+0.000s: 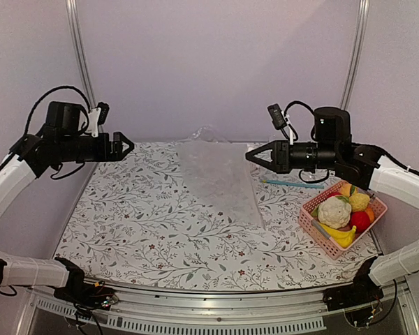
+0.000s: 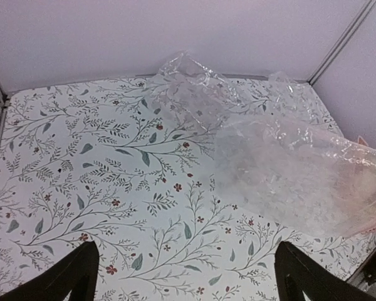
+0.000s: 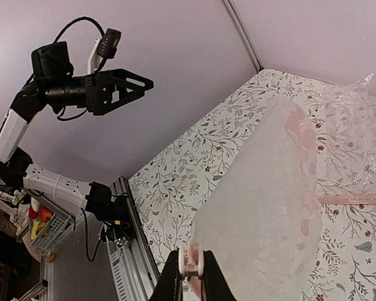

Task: Place the food in the zip-top bag and seal the zipper
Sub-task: Pass from the left arm to the right, then pass from the right arm to the left

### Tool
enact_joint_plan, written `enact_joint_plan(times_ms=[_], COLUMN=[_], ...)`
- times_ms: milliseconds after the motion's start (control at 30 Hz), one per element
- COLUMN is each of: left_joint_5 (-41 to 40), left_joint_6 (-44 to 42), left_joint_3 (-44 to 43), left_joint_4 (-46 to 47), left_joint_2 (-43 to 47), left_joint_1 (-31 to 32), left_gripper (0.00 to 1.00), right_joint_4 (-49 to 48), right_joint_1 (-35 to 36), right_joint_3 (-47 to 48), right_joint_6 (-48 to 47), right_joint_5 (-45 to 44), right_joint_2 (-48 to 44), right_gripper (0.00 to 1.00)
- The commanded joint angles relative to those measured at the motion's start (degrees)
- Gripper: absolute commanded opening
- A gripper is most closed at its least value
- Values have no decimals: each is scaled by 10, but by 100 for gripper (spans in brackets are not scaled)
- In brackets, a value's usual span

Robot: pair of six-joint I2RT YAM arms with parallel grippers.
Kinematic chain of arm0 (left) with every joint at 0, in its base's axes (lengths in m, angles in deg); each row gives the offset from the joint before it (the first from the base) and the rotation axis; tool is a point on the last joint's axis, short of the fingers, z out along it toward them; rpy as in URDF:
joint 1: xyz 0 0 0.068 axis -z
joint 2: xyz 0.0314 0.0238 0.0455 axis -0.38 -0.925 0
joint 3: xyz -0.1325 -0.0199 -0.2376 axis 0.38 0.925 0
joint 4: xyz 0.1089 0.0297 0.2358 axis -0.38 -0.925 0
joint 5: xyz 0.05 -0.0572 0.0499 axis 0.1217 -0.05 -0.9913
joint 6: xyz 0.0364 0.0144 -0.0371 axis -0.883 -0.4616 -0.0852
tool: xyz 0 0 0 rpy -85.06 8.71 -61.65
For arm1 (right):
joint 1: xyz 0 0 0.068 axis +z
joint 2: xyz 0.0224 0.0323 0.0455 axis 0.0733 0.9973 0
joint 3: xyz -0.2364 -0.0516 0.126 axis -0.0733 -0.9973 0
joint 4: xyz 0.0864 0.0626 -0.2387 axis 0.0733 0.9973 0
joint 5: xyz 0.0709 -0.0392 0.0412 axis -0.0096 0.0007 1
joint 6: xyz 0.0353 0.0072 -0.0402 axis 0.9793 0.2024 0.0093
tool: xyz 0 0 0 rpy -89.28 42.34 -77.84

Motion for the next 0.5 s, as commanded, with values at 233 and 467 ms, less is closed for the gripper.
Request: enact_joint_plan(times_ms=[233, 467], left_joint_5=[204, 377], left_joint_6=[-160, -182], left_joint_3=[-66, -91], left_joint_4=[69, 122], left_joint_2=[-81, -114], left_joint_1=[153, 187], left_gripper=[100, 99], right_joint_4=[224, 255], right_joint_1=[80, 97], right_joint_3=[160, 214], right_joint_6=[-112, -124], right_joint_5=[18, 95], right_joint_2=[91, 114], right_gripper=[0, 0])
